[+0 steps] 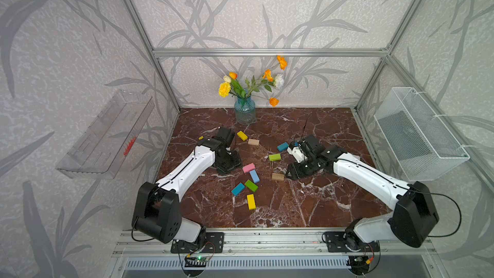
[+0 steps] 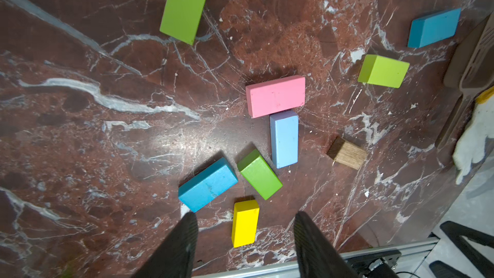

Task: Assemble the letter c with building blocks
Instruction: Pick up the building block from the center of the board.

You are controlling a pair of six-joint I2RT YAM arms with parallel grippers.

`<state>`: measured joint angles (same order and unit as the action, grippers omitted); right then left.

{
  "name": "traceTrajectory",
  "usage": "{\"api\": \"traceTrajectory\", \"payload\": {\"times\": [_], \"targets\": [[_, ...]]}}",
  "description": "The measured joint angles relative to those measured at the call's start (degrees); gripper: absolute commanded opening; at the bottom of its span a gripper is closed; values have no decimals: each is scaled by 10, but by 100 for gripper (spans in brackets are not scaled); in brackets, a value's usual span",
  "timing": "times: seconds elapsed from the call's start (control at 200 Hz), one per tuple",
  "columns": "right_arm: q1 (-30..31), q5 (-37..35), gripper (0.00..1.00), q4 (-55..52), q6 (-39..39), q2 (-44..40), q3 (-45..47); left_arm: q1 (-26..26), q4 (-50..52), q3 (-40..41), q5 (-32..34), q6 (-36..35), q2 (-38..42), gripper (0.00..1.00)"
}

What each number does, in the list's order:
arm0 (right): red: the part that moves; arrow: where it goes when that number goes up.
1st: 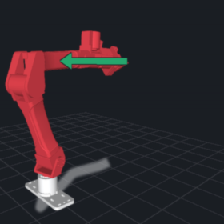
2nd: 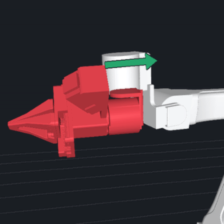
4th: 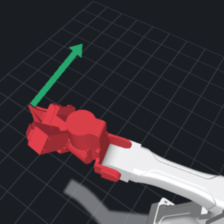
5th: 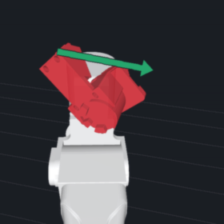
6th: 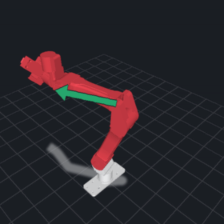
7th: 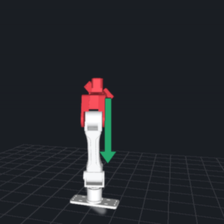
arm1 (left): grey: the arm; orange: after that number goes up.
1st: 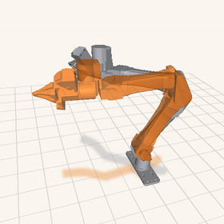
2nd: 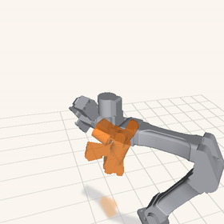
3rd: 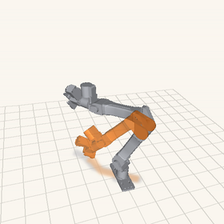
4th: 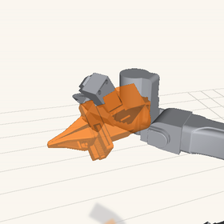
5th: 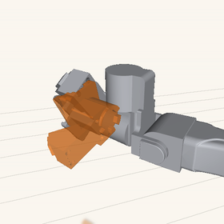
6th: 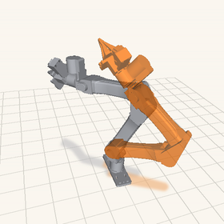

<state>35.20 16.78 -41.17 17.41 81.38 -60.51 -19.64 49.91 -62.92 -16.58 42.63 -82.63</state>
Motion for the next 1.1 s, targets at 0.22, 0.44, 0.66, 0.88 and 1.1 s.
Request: {"api": "traceTrajectory", "payload": {"times": [0.22, 0.44, 0.66, 0.88, 1.1], "targets": [[0, -13, 45, -9, -28, 27, -28, 3, -43, 13, -17, 44, 0, 58], [-1, -17, 45, -15, -104, 96, -95, 42, -45, 15, -29, 33, 0, 57], [-4, -1, 47, -20, -135, 135, -145, 123, -27, 4, -16, -16, -9, 55], [-10, 24, 48, -16, -125, 142, -155, 173, -9, -46, 18, -57, -64, 53], [-25, 51, 48, -13, -110, 142, -156, 208, 2, -103, 69, -94, -126, 43]]}}
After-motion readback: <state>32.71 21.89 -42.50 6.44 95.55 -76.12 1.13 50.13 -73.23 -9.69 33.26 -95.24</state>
